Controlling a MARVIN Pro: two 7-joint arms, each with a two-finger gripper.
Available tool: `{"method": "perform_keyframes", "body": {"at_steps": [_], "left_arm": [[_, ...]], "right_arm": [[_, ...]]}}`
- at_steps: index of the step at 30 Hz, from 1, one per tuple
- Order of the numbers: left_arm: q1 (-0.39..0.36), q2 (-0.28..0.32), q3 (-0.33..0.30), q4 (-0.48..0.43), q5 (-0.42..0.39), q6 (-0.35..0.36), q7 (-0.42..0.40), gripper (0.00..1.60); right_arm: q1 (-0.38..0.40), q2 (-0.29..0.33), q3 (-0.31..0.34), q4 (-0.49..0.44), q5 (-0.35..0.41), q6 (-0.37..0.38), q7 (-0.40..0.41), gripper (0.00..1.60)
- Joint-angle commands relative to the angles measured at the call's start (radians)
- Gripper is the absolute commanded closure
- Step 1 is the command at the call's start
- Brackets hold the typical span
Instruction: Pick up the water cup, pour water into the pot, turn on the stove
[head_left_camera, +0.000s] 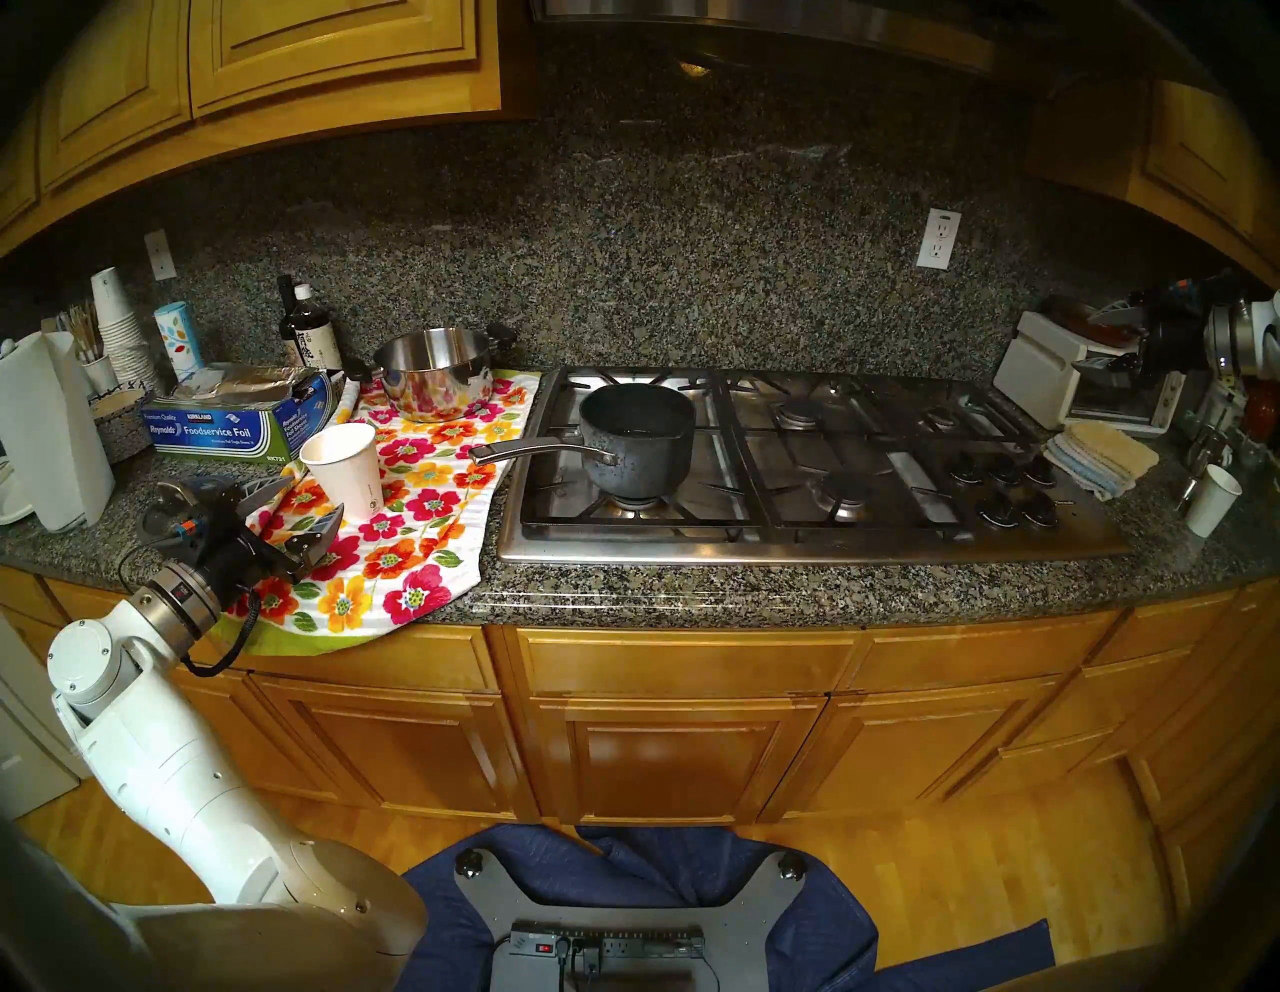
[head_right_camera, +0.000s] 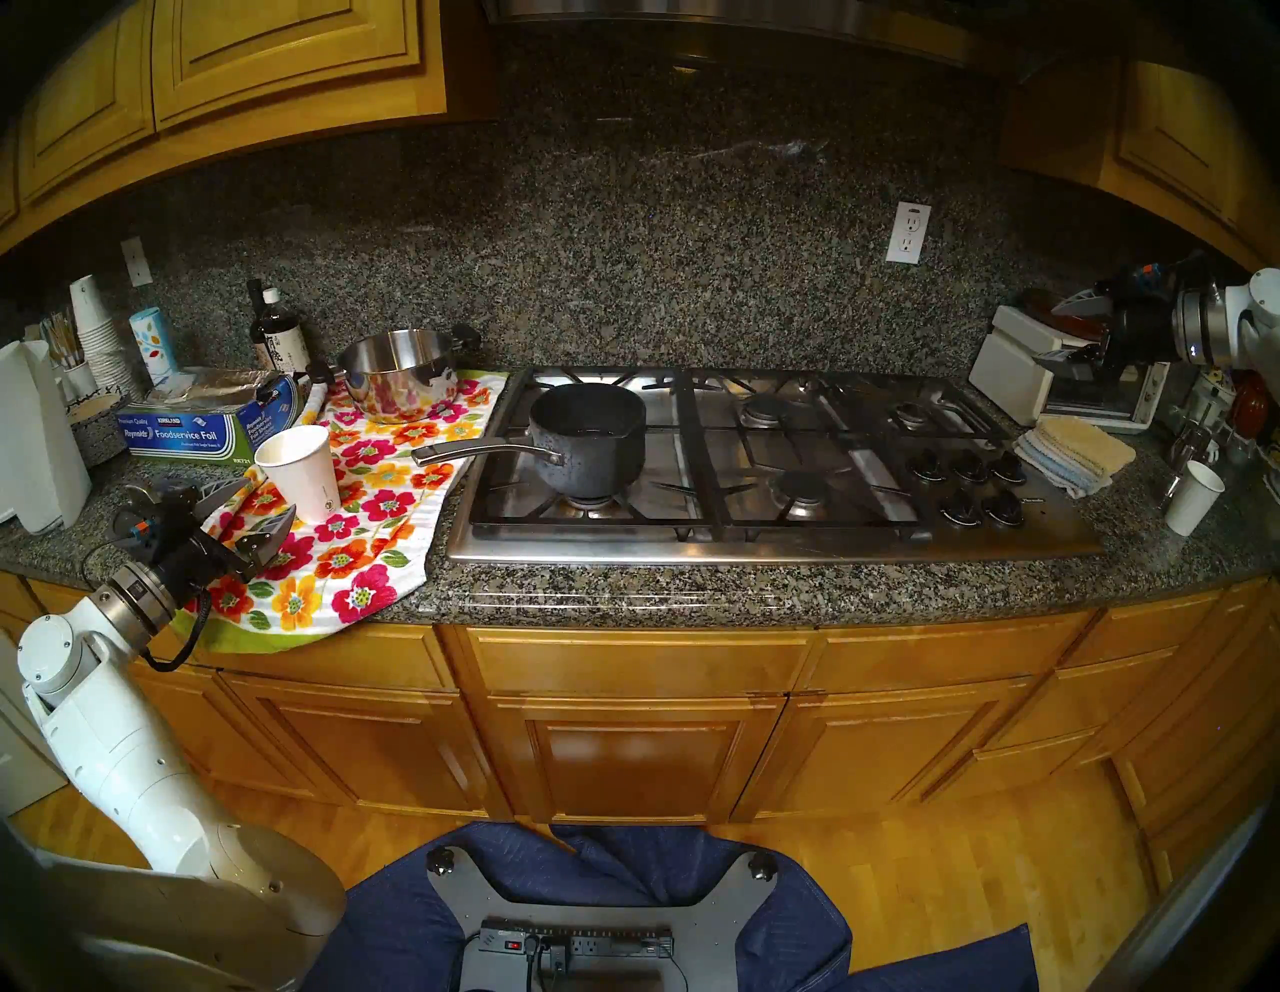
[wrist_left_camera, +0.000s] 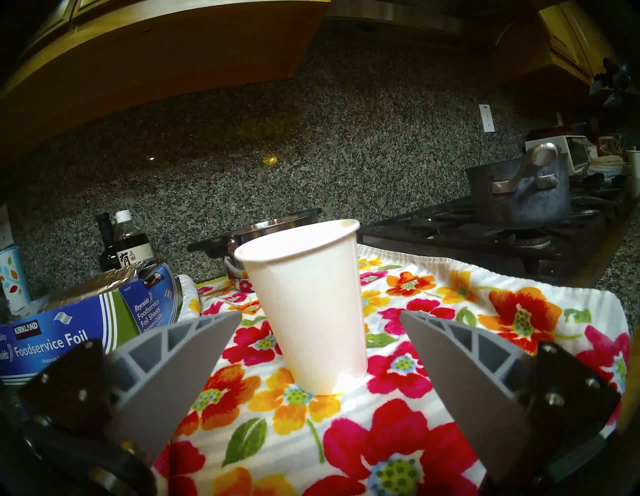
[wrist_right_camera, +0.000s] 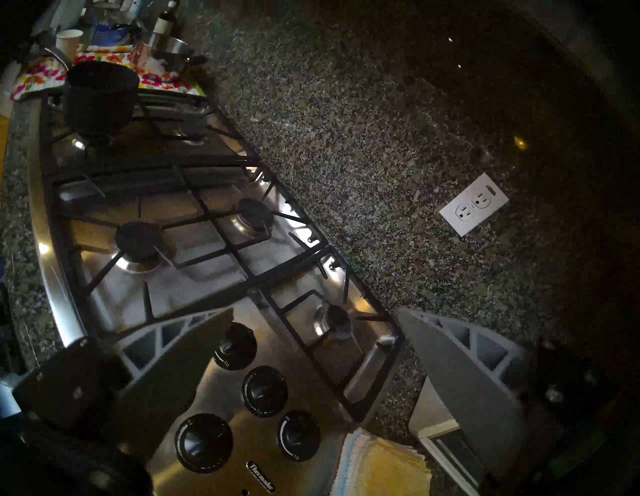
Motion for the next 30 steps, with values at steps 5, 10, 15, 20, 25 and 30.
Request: {"method": "perform_keyframes", "body": {"at_steps": [5,10,15,20,25,30], "left_arm": [[-0.020,0.012,0.003,-0.021,-0.028,-0.002,0.002,0.00],[-0.019,0.012,0.003,-0.021,-0.029,-0.002,0.002,0.00],[-0.018,0.013,0.004,-0.021,-0.031,-0.001,0.002,0.00],[-0.018,0.013,0.004,-0.021,-0.031,-0.001,0.002,0.00],[-0.017,0.013,0.005,-0.021,-0.032,-0.001,0.002,0.00],[-0.017,0.013,0.005,-0.021,-0.032,-0.001,0.002,0.00]], "right_arm": [[-0.004,-0.044,0.017,0.001,0.041,0.096,-0.008,0.00],[-0.041,-0.052,0.015,0.016,0.078,0.162,0.000,0.00],[-0.071,-0.051,0.025,0.030,0.119,0.197,-0.002,0.00],[-0.094,-0.051,0.029,0.032,0.144,0.214,0.005,0.00],[-0.116,-0.052,0.033,0.027,0.165,0.222,0.016,0.00],[-0.121,-0.055,0.035,0.034,0.170,0.223,0.021,0.00]]}}
